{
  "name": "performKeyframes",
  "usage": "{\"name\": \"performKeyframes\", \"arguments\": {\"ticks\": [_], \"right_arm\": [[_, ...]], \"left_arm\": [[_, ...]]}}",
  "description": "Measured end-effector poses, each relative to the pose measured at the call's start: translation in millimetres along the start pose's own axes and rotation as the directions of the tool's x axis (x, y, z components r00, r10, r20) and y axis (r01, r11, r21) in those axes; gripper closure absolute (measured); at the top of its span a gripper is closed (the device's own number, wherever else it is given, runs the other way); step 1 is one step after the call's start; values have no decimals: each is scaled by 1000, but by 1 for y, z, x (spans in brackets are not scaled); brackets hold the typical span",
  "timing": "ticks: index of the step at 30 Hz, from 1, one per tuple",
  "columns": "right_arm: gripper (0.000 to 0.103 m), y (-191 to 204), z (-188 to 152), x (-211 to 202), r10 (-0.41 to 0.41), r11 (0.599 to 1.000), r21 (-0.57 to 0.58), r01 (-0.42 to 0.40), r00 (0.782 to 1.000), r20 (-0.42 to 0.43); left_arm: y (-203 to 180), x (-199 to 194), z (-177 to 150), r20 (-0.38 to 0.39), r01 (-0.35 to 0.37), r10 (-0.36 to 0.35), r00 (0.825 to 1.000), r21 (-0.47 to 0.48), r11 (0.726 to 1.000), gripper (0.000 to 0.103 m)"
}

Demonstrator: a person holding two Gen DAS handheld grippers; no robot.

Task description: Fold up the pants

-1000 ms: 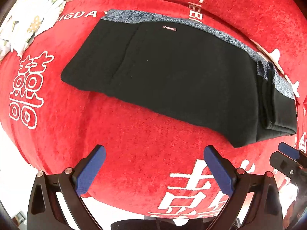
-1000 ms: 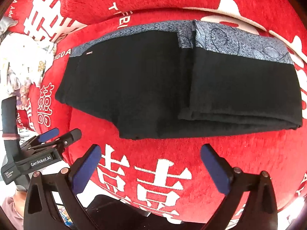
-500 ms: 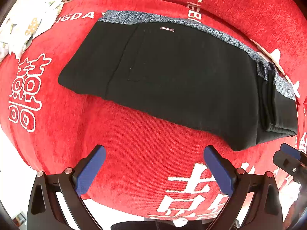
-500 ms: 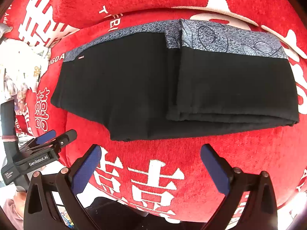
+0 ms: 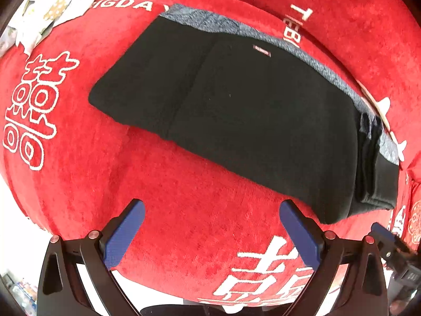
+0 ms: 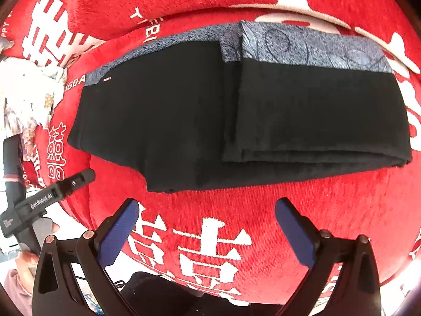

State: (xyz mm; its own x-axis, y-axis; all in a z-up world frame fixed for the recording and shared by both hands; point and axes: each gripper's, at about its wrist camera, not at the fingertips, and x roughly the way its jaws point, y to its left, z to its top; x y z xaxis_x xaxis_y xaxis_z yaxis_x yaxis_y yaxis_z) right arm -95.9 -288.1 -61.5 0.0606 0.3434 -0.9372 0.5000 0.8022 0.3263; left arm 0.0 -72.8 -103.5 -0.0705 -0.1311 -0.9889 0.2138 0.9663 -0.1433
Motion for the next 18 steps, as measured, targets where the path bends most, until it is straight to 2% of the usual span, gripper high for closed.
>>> {"name": "performKeyframes", "arguments": {"ticks": [6,10,14,17,18], "right_arm": [[0,-6,-5,-2,-2,1000,20,2,1000,5],[0,-13,-9,-5,-8,999,52,7,1000,19],[0,-23,-18,-16,5,992,124,-14,997,72],[0,-37,-34,-32,26,973,225,-60,988,151],[0,-43,-39,-35,33,964,256,-77,985,172]], "left_arm": [[-11,-3,8,6,19,-19,1000,25,1000,1],[-31,-8,7,5,46,-47,999,73,996,1],[-59,-6,2,-20,36,-33,999,174,984,1],[-88,-6,-4,-42,17,-5,999,275,961,1],[-102,-7,-8,-36,3,9,999,330,944,1]]}}
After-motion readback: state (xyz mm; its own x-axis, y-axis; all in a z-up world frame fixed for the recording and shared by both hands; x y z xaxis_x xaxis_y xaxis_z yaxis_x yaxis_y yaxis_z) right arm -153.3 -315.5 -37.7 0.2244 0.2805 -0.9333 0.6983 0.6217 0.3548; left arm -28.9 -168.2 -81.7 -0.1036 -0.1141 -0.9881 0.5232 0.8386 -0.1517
